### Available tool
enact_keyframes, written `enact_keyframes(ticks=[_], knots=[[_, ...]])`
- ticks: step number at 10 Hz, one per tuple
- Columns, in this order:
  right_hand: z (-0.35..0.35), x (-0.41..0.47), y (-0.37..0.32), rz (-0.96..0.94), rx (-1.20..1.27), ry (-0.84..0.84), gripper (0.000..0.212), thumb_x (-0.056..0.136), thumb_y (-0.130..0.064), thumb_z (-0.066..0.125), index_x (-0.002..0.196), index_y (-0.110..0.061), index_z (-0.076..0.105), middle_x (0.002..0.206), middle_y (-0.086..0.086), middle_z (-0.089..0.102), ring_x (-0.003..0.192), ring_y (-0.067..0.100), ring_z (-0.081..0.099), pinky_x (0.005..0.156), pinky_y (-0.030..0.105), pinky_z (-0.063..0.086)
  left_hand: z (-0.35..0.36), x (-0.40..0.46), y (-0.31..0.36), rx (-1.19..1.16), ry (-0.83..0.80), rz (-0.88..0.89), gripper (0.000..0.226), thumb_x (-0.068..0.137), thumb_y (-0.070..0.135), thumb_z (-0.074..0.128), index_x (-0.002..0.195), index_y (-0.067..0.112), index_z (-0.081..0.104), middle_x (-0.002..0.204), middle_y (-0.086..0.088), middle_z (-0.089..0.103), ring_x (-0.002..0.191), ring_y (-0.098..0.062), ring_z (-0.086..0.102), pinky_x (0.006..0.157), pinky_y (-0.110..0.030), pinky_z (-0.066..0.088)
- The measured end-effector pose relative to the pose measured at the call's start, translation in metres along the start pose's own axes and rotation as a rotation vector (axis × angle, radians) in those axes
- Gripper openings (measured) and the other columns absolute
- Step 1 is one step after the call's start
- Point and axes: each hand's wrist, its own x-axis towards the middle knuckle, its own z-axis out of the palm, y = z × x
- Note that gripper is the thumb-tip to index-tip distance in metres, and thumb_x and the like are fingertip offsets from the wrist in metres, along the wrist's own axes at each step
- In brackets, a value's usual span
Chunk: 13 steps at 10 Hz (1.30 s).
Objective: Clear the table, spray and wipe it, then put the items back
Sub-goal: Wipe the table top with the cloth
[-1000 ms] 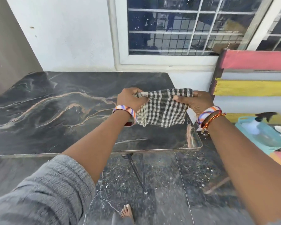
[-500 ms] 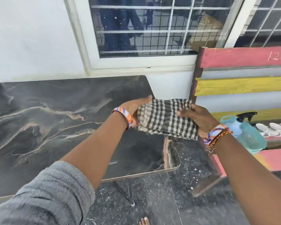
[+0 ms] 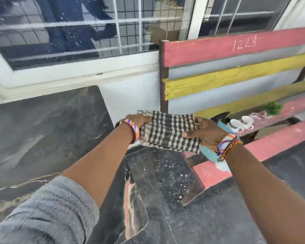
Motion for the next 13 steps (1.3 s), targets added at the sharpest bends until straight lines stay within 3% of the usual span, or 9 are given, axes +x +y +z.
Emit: enact_keyframes(ticks=[2, 3, 4, 5, 8, 9, 10, 11, 13], knots=[[-0.063, 0.023, 0.037, 0.173, 0.158, 0.127, 0.09, 0.07, 0.002, 0.073, 0.144, -0.01, 0.025, 0.15, 0.016, 0.03, 0.135, 0.036, 0.032, 0.108, 0.062, 0.024, 0.066, 0.028, 0.001, 0.049, -0.06, 0.054, 0.079, 0.078, 0.003, 0.069, 0.143, 0.001, 0.023, 0.15, -0.02, 0.028, 0.134, -0.033, 0.035, 0.108, -0.043, 0.033], [-0.105, 0.035, 0.057, 0.294, 0.085, 0.007, 0.084, 0.072, 0.009, 0.068, 0.143, -0.014, 0.029, 0.147, 0.016, 0.033, 0.133, 0.034, 0.036, 0.11, 0.056, 0.026, 0.102, 0.047, -0.005, 0.23, -0.189, 0.022, 0.063, 0.079, -0.001, 0.067, 0.135, 0.011, 0.042, 0.147, -0.016, 0.036, 0.133, -0.03, 0.038, 0.104, -0.036, 0.036], [-0.146, 0.045, 0.069, 0.365, -0.076, -0.124, 0.07, 0.072, 0.014, 0.065, 0.135, -0.006, 0.041, 0.139, 0.019, 0.044, 0.122, 0.034, 0.048, 0.108, 0.051, 0.033, 0.14, 0.062, -0.004, 0.326, -0.31, -0.095, 0.041, 0.081, 0.001, 0.065, 0.121, 0.002, 0.058, 0.137, -0.013, 0.051, 0.126, -0.022, 0.046, 0.092, -0.023, 0.039], [-0.192, 0.06, 0.076, 0.365, -0.248, -0.088, 0.068, 0.07, 0.011, 0.07, 0.132, -0.005, 0.046, 0.14, 0.02, 0.042, 0.124, 0.036, 0.046, 0.109, 0.051, 0.032, 0.19, 0.083, 0.0, 0.41, -0.351, -0.151, 0.05, 0.079, -0.001, 0.066, 0.127, 0.002, 0.052, 0.14, -0.014, 0.049, 0.125, -0.022, 0.047, 0.097, -0.021, 0.043], [-0.268, 0.102, 0.104, 0.301, -0.643, 0.134, 0.054, 0.073, 0.008, 0.065, 0.122, -0.012, 0.056, 0.124, 0.016, 0.056, 0.102, 0.03, 0.057, 0.086, 0.031, 0.046, 0.312, 0.126, -0.013, 0.926, -0.308, -0.014, 0.071, 0.088, 0.023, 0.06, 0.145, 0.01, 0.021, 0.155, -0.01, 0.021, 0.143, -0.026, 0.023, 0.116, -0.031, 0.022], [-0.269, 0.118, 0.116, 0.279, -0.843, 0.133, 0.048, 0.075, 0.007, 0.056, 0.117, -0.015, 0.058, 0.122, 0.014, 0.052, 0.092, 0.027, 0.056, 0.075, 0.027, 0.046, 0.329, 0.14, -0.022, 1.081, -0.273, -0.034, 0.06, 0.091, 0.022, 0.053, 0.142, 0.004, 0.027, 0.131, -0.013, 0.048, 0.123, -0.023, 0.042, 0.106, -0.028, 0.036], [-0.265, 0.137, 0.131, 0.255, -0.97, 0.079, 0.05, 0.073, 0.009, 0.055, 0.117, -0.013, 0.057, 0.131, 0.015, 0.041, 0.112, 0.032, 0.051, 0.088, 0.023, 0.04, 0.343, 0.162, -0.037, 1.299, -0.345, 0.0, 0.046, 0.094, 0.024, 0.048, 0.134, 0.004, 0.04, 0.13, -0.012, 0.052, 0.114, -0.021, 0.048, 0.103, -0.032, 0.036], [-0.258, 0.151, 0.142, 0.273, -1.081, -0.02, 0.052, 0.075, 0.01, 0.055, 0.123, -0.009, 0.053, 0.136, 0.018, 0.032, 0.117, 0.035, 0.048, 0.1, 0.031, 0.04, 0.353, 0.175, -0.051, 1.604, -0.412, 0.06, 0.039, 0.096, 0.025, 0.042, 0.13, 0.008, 0.047, 0.141, -0.012, 0.044, 0.13, -0.03, 0.039, 0.105, -0.039, 0.036], [-0.251, 0.159, 0.152, 0.397, -1.333, -0.215, 0.04, 0.086, 0.008, 0.042, 0.123, -0.002, 0.052, 0.135, 0.019, 0.034, 0.125, 0.039, 0.038, 0.101, 0.046, 0.041, 0.366, 0.191, -0.052, 1.901, -0.476, 0.17, 0.037, 0.092, 0.017, 0.039, 0.127, 0.014, 0.051, 0.136, -0.008, 0.049, 0.125, -0.031, 0.04, 0.097, -0.037, 0.034]])
